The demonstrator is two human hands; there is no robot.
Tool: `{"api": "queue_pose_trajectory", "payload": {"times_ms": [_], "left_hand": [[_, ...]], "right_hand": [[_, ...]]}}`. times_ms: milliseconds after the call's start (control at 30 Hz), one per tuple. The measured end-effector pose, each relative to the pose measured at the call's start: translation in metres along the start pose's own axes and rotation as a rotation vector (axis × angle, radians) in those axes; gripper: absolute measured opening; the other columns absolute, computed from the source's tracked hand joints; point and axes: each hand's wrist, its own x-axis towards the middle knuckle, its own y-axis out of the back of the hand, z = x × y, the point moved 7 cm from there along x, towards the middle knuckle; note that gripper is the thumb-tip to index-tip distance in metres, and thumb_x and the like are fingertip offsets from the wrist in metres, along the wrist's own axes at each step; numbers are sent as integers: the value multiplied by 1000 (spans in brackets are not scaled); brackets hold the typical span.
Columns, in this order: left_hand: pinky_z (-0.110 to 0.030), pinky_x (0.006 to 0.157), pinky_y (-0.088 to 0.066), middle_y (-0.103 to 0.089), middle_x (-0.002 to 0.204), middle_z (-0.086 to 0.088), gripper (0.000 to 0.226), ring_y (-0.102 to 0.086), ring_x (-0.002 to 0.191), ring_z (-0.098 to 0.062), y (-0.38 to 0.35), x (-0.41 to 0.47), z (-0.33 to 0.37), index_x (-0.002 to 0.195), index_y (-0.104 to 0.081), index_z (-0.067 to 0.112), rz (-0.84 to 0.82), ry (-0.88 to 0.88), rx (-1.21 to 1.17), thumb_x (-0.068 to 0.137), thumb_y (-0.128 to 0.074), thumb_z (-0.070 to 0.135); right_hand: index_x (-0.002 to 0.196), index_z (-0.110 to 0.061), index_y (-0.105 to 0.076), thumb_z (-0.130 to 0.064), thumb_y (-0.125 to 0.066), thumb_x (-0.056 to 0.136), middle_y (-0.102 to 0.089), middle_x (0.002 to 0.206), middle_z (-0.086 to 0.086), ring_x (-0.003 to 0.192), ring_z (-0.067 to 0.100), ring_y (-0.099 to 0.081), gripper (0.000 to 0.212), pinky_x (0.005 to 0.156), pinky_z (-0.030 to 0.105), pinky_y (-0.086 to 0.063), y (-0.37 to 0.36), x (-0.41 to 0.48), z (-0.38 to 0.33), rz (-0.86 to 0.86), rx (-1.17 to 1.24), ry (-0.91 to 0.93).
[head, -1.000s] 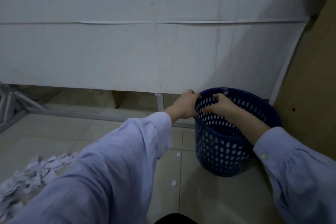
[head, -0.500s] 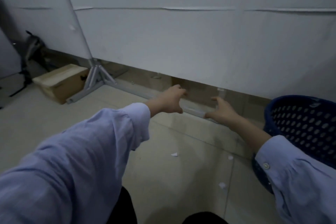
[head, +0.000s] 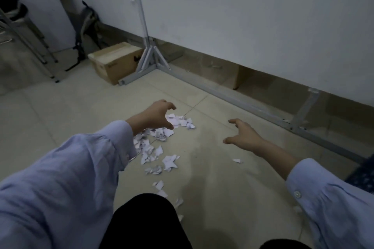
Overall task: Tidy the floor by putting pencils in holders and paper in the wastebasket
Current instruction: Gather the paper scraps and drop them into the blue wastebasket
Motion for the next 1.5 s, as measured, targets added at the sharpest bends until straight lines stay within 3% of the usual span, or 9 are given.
{"api": "queue_pose_trajectory", "payload": {"times_ms": [467,667,800,933,1067,1233,1300,1367,1500], "left_hand": [[-30,90,-43,-55,130,-11,74,-55,113,-27,-38,-55,-198,133,-48,10,-23,290,-178,70,-82,29],[-29,90,-43,-56,129,-9,76,-56,112,-26,-53,-90,-259,133,-48,10,-12,407,-272,68,-83,30],[-26,85,-41,-57,127,-9,79,-53,113,-24,-61,-110,-292,133,-46,10,-17,497,-332,67,-83,32],[-27,87,-44,-58,125,-11,80,-55,112,-24,-67,-123,-318,132,-47,8,5,589,-398,65,-85,32],[-36,92,-52,-58,125,-15,85,-58,110,-28,-80,-131,-344,132,-46,4,37,692,-463,62,-87,29],[-40,77,-58,-55,122,-18,86,-61,93,-29,-105,-139,-374,131,-45,1,109,816,-581,59,-89,20],[-42,76,-58,-56,115,-17,88,-61,89,-30,-113,-141,-385,130,-44,-2,171,860,-615,58,-90,17],[-42,72,-58,-53,111,-16,95,-60,81,-30,-121,-140,-396,132,-42,-5,202,902,-628,55,-91,19],[-33,64,-55,-53,109,-14,125,-63,87,-31,-136,-139,-408,131,-39,-8,237,933,-643,29,-79,53]], "right_hand": [[142,-24,-35,-28,-79,73,-37,146,12,119,27,-48,82,83,32,-44,-107,39,-74,-120,-146,-21],[142,-27,-33,-28,-78,76,-35,146,8,98,25,-51,80,70,35,-49,-142,50,-110,-191,-168,-23],[143,-27,-30,-28,-76,78,-33,148,8,105,30,-52,80,86,44,-52,-162,55,-128,-229,-190,-23],[145,-28,-28,-29,-75,79,-31,149,8,102,26,-48,81,89,44,-51,-181,61,-137,-273,-215,-24],[145,-30,-27,-31,-75,78,-30,151,6,104,24,-48,83,76,35,-51,-199,77,-138,-315,-243,-4],[145,-30,-27,-30,-75,78,-33,149,6,99,23,-50,82,65,30,-48,-215,106,-124,-336,-254,-17],[146,-28,-26,-29,-76,78,-33,148,7,106,27,-52,84,70,34,-50,-218,121,-116,-345,-245,-24],[147,-25,-24,-30,-79,74,-30,152,8,126,29,-44,92,81,38,-47,-218,138,-107,-345,-220,-29],[150,-23,-19,-39,-87,62,-26,155,5,137,28,-35,113,100,40,-41,-213,170,-89,-290,-228,-28]]}}
